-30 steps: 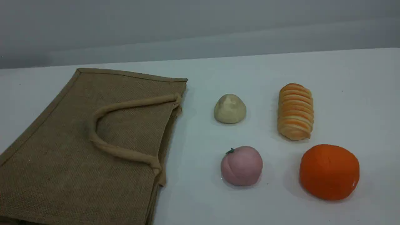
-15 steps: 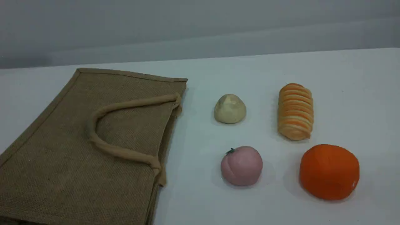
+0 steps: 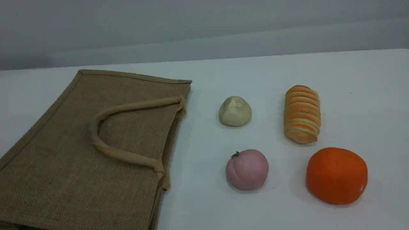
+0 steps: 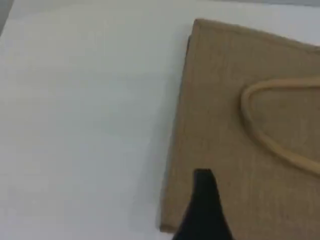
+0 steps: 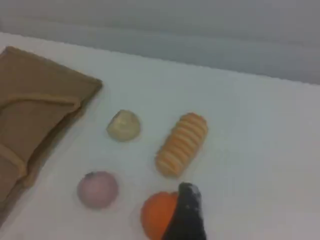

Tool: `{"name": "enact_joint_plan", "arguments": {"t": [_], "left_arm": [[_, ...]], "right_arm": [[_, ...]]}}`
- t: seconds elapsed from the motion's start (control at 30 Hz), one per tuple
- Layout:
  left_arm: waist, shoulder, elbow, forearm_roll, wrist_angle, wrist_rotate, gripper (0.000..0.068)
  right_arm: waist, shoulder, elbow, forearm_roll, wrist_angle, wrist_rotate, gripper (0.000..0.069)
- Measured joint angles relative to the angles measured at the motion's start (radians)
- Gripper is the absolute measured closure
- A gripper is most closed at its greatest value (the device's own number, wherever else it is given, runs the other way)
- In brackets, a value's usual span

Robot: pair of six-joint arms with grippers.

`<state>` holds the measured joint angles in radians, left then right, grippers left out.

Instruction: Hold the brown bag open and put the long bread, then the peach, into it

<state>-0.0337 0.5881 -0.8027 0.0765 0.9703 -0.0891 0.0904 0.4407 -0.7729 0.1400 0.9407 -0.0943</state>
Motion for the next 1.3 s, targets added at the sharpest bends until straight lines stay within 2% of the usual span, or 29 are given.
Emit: {"name": "enact_joint_plan", "arguments": {"t": [0.23, 0.33, 0.7, 0.87, 1.07, 1.2, 1.3], "left_arm": [[0.0, 0.27, -0.108, 0.002, -0.073, -0.013, 0.0185], [-0.001, 0.375, -0.143, 0.003, -0.082, -0.055, 0.0185], [-0.001, 0.726, -0.253, 0.006, -0.115, -0.054, 0.0185], [-0.001, 0.88, -0.322, 0.003, -0.122, -0.091, 0.0185], [-0.001, 1.05, -0.379, 0.0, -0.149, -0.104, 0.0185], [-0.001, 1.153, -0.417, -0.031, -0.164, -0.104, 0.0185], [-0.021, 1.222, -0.44, -0.031, -0.18, -0.104, 0.0185]], "right_arm": [[0.0, 0.184, -0.034, 0.0, -0.109, 0.005, 0.0139], [0.0, 0.248, -0.066, 0.0, -0.111, 0.011, 0.0139], [0.0, 0.454, -0.211, -0.001, -0.109, 0.015, 0.0139], [0.0, 0.544, -0.266, -0.001, -0.109, 0.015, 0.0139], [0.0, 0.632, -0.283, 0.002, -0.112, 0.015, 0.0139], [0.0, 0.68, -0.283, -0.01, -0.128, 0.015, 0.0139], [0.0, 0.71, -0.283, -0.017, -0.163, 0.015, 0.0139]]}}
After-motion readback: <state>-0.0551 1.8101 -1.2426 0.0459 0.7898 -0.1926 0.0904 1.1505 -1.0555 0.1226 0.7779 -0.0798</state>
